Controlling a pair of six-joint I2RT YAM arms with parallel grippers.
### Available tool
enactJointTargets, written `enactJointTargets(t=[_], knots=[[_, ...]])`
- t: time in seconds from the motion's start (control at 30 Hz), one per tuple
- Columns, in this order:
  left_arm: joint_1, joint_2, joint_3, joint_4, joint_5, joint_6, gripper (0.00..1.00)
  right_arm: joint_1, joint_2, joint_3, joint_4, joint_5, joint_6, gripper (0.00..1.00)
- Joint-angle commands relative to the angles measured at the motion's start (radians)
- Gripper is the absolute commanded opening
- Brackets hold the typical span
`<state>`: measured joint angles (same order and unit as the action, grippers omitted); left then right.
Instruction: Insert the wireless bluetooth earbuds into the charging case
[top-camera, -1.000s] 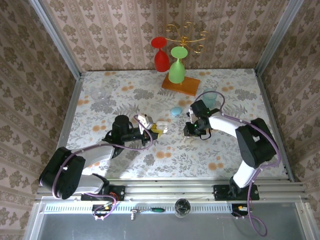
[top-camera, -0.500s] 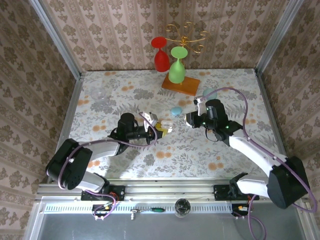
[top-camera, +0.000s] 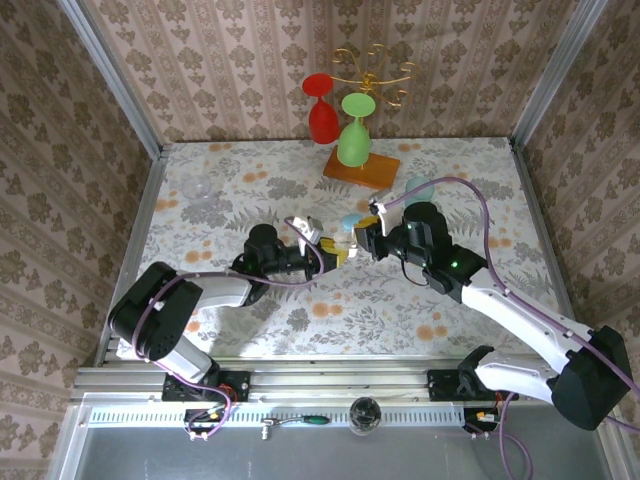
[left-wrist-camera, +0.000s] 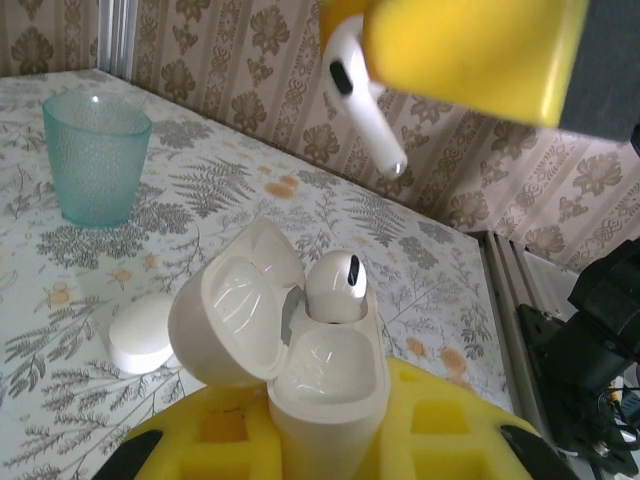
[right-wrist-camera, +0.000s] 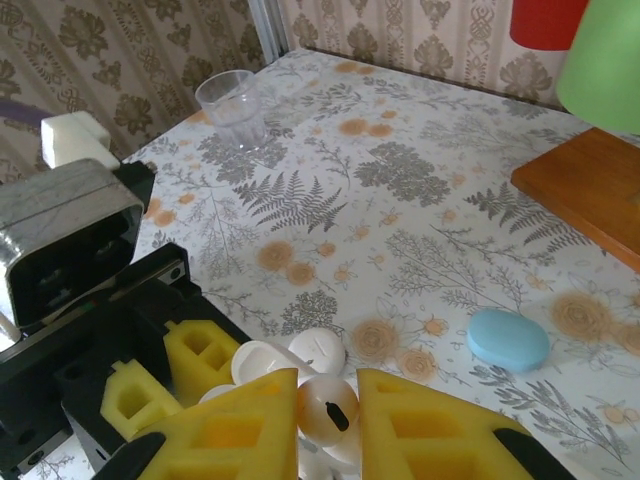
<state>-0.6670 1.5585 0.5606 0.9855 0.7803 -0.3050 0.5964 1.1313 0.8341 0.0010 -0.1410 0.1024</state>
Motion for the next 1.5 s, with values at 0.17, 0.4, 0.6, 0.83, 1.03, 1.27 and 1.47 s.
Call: enactJointTargets(t=[0.17, 0.4, 0.6, 0.83, 1.03, 1.27, 1.47], knots=[[-0.008, 0.01, 0.033, 0.067, 0.013, -0.035, 0.0, 0.041, 0.052, 0.039, 0.015, 0.021, -0.029, 0.21], [-0.008, 0.008, 0.032, 0.074, 0.016, -0.039, 0.0, 0.049, 0.072, 0.041, 0.015, 0.022, -0.032, 0.2], [-0.009, 0.01, 0.03, 0.077, 0.009, -0.039, 0.0, 0.058, 0.09, 0.043, 0.023, 0.02, -0.031, 0.2], [-0.008, 0.017, 0.028, 0.078, 0.006, -0.04, 0.0, 0.069, 0.101, 0.052, 0.03, 0.027, -0.03, 0.2], [-0.008, 0.014, 0.03, 0.078, -0.013, -0.052, 0.0, 0.077, 0.11, 0.053, 0.026, 0.004, -0.035, 0.2], [-0.002, 0.017, 0.035, 0.098, -0.017, -0.089, 0.0, 0.084, 0.11, 0.037, 0.017, -0.023, -0.036, 0.2], [0.009, 0.016, 0.032, 0.119, -0.035, -0.11, 0.0, 0.085, 0.092, 0.032, -0.024, -0.069, -0.055, 0.24]])
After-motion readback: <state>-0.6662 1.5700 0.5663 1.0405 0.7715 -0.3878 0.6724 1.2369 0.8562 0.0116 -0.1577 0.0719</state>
